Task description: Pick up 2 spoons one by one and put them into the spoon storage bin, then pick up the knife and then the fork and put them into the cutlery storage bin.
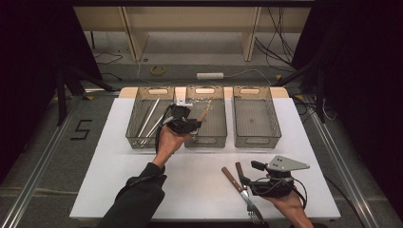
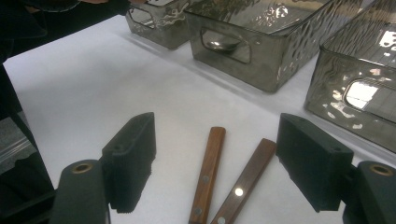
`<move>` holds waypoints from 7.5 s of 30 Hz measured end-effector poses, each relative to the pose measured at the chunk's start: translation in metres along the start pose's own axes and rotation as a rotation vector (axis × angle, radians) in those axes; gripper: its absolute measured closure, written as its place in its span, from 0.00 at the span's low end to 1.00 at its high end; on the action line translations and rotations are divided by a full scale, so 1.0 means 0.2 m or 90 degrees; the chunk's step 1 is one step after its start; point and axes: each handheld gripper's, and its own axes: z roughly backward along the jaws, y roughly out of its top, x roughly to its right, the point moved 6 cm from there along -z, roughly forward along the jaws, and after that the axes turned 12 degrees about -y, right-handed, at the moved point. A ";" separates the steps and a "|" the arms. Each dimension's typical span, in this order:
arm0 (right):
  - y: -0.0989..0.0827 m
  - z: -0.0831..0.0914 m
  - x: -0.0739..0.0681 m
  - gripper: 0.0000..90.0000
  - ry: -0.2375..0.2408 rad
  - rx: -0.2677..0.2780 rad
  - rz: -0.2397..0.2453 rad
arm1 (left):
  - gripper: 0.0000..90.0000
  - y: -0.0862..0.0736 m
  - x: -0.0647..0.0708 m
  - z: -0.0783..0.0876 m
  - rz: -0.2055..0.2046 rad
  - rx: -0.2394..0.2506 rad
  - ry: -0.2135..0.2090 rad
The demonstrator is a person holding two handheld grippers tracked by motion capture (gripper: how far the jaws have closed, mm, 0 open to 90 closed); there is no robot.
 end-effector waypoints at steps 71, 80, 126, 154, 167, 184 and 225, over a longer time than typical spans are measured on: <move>-0.03 -0.08 -0.03 0.41 -0.008 -0.197 0.074 | 0.28 -0.28 0.04 0.53 -0.007 0.096 -0.078; -0.01 -0.13 -0.06 0.46 -0.013 -0.252 0.125 | 0.25 -0.34 0.09 0.56 -0.024 0.108 -0.083; -0.02 -0.24 -0.10 0.53 0.015 -0.398 0.163 | 0.21 -0.57 0.13 0.75 -0.097 0.156 -0.057; -0.08 -0.30 -0.13 0.68 0.016 -0.457 0.194 | 0.21 -0.59 0.15 0.75 -0.104 0.143 -0.059; -0.09 -0.31 -0.13 0.69 0.013 -0.467 0.209 | 0.21 -0.60 0.15 0.74 -0.105 0.139 -0.057; -0.10 -0.33 -0.12 0.74 0.018 -0.485 0.232 | 0.22 -0.60 0.14 0.74 -0.108 0.134 -0.056; -0.04 -0.31 -0.08 0.86 0.040 -0.459 0.241 | 0.23 -0.60 0.14 0.75 -0.107 0.141 -0.057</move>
